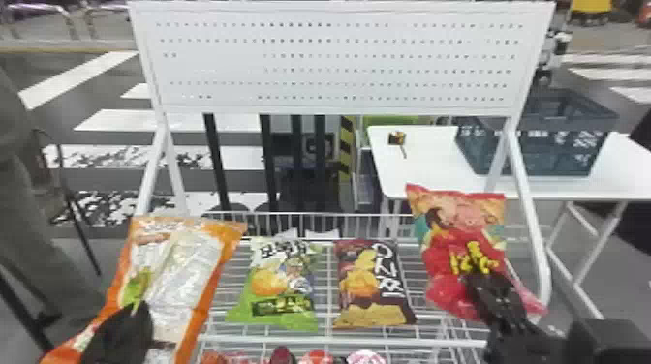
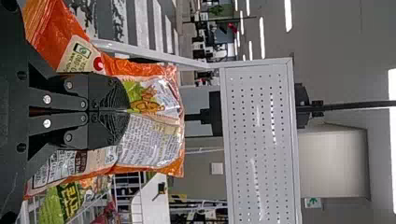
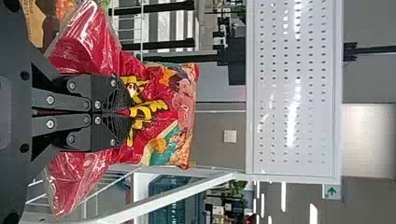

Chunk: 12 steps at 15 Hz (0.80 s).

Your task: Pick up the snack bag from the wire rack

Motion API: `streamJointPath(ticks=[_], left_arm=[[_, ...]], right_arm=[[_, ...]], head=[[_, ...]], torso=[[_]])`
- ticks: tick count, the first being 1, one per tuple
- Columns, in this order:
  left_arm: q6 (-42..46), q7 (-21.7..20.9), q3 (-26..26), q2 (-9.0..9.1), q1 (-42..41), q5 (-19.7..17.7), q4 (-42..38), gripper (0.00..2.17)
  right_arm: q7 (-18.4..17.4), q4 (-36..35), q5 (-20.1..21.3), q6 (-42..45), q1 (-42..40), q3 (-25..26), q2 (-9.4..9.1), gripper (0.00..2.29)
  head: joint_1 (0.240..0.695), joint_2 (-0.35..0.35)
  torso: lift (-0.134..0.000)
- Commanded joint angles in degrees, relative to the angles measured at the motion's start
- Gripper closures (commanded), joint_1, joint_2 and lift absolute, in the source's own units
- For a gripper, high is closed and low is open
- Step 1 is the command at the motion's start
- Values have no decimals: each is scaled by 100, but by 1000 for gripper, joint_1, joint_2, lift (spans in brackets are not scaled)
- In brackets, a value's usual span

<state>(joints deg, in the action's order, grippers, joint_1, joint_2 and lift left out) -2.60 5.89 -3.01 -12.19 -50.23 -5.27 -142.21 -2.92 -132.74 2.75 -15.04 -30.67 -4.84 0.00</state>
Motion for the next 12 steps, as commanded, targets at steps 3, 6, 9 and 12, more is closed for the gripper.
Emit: streamJointPath(ticks=[3,6,9,12], left_arm=[[0,0,-15,-3,13,-9,9,1666],[0,0,-24,-12,31,-9,18,1666],[0,9,-15,-3,31,-9,18,1666],[0,9,-6,-3,22,-9,18,1666]], right_arm=[[-7,-648,-82,875,-1363,124,-5,2128],[-7,-885,-161,1262,-2048,212,-5,2128],[-7,-955,-187,1402,-2312,203,-5,2128],[-7,-964,-187,1420,-2339,203,-5,2128]], head=[[499,0],[499,0],[499,0],[499,0]], torso=[[0],[0],[0],[0]])
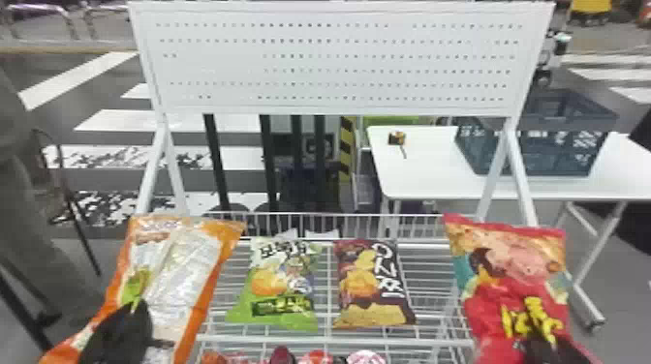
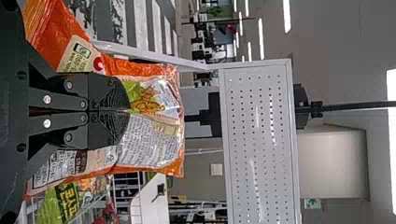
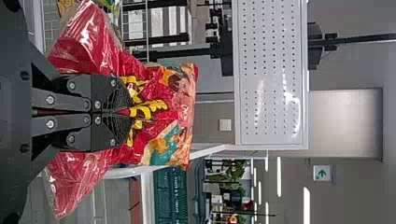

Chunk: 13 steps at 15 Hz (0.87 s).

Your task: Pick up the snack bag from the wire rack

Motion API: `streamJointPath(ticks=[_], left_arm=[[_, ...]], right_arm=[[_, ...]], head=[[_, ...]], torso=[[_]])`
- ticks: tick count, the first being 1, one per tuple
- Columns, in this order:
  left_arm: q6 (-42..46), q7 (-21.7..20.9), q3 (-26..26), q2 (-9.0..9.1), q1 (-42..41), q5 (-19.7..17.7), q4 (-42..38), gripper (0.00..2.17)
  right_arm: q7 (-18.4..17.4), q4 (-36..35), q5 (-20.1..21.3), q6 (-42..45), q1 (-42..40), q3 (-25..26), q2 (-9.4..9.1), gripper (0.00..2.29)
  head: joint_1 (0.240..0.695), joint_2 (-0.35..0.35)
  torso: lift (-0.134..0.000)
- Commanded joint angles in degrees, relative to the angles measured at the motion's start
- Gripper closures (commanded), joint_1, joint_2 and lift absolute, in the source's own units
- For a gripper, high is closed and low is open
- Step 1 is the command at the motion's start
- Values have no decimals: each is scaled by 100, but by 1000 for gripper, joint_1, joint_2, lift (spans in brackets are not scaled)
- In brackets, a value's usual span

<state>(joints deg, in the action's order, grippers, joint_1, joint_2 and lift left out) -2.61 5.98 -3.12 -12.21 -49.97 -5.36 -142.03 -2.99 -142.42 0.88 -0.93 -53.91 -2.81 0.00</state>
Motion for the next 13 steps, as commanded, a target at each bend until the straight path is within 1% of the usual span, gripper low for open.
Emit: streamJointPath(ticks=[1,5,7,13], left_arm=[[1,0,4,0,-4,0,0,1666],[1,0,4,0,-30,9,-27,1666],[1,0,4,0,-39,9,-35,1666],[1,0,4,0,-56,9,-62,1666]], right_arm=[[0,4,-9,9,-14,0,-5,2128],[0,-23,-9,61,-58,0,-5,2128],[0,-23,-141,114,-76,9,-5,2128],[9,-32,-141,167,-102,9,-5,2128]], head=[[499,0],[499,0],[499,0],[499,0]], torso=[[0],[0],[0],[0]])
